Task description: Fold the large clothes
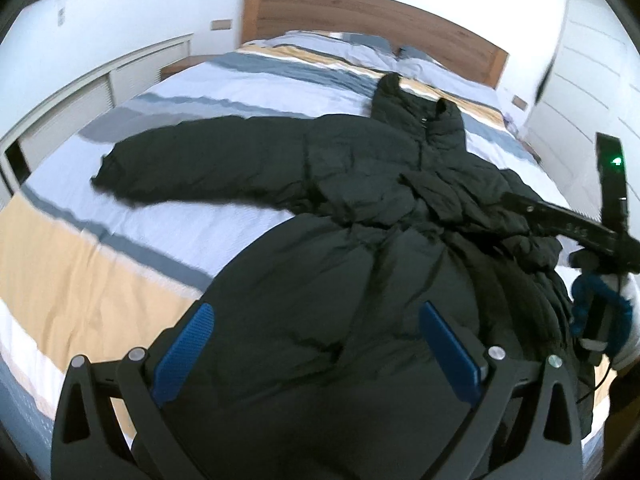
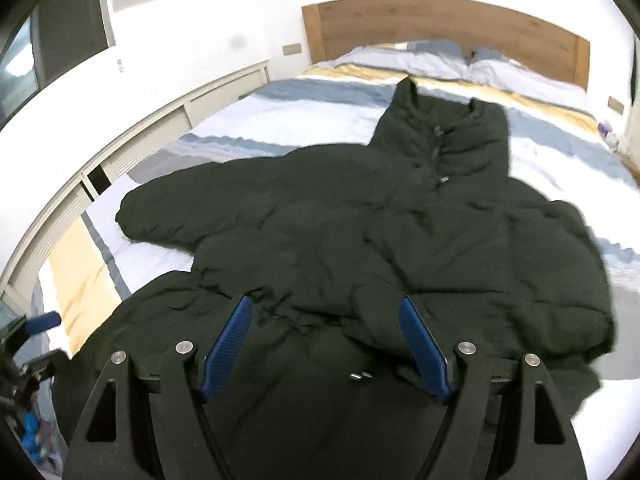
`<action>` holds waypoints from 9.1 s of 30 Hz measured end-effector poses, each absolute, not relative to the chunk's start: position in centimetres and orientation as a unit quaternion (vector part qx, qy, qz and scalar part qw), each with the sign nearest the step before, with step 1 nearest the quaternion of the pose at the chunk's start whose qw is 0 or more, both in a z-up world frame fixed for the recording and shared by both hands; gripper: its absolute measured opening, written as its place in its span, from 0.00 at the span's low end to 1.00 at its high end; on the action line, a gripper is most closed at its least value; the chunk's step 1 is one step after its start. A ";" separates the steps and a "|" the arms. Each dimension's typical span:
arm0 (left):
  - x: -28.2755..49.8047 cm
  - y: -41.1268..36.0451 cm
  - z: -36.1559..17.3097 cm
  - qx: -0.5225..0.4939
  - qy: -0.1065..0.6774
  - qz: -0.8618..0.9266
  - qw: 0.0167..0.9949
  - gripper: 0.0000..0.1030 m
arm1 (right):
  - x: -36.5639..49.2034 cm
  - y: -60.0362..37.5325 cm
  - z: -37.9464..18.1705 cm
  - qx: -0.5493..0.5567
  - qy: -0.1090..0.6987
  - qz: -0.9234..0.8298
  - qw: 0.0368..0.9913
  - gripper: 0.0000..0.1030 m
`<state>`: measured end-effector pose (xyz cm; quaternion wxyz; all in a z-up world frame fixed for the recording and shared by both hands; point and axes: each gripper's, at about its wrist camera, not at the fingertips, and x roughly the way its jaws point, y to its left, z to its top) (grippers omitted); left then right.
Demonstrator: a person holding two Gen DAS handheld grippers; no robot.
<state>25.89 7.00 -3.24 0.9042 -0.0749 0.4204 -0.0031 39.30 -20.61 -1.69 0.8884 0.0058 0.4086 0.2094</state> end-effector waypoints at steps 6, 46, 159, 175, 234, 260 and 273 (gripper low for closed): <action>28.8 2.7 -2.1 -0.038 0.412 -0.020 0.910 1.00 | 39.4 -28.7 -1.3 0.016 0.403 0.134 0.905 0.68; 47.9 -13.1 -9.3 0.027 0.445 -0.054 0.893 1.00 | 46.1 -36.5 -5.5 0.101 0.408 0.071 0.905 0.65; 44.8 21.4 2.5 -0.294 0.352 0.005 0.889 0.06 | 21.8 -37.8 -4.4 0.188 0.406 -0.046 0.893 0.65; 45.0 1.5 -0.8 -0.164 0.417 -0.111 0.887 0.05 | 19.0 -42.4 -5.1 0.216 0.397 -0.069 0.889 0.65; 37.2 15.9 -1.5 -0.161 0.429 -0.041 0.888 0.54 | 34.2 -18.7 3.6 0.024 0.390 0.097 0.915 0.72; 48.0 5.6 -12.6 -0.058 0.447 -0.051 0.891 0.66 | 45.1 -19.9 -10.7 0.027 0.435 0.113 0.893 0.75; 44.9 2.2 -9.8 0.028 0.398 -0.033 0.917 0.66 | 42.3 -19.9 -7.7 -0.005 0.424 0.115 0.898 0.74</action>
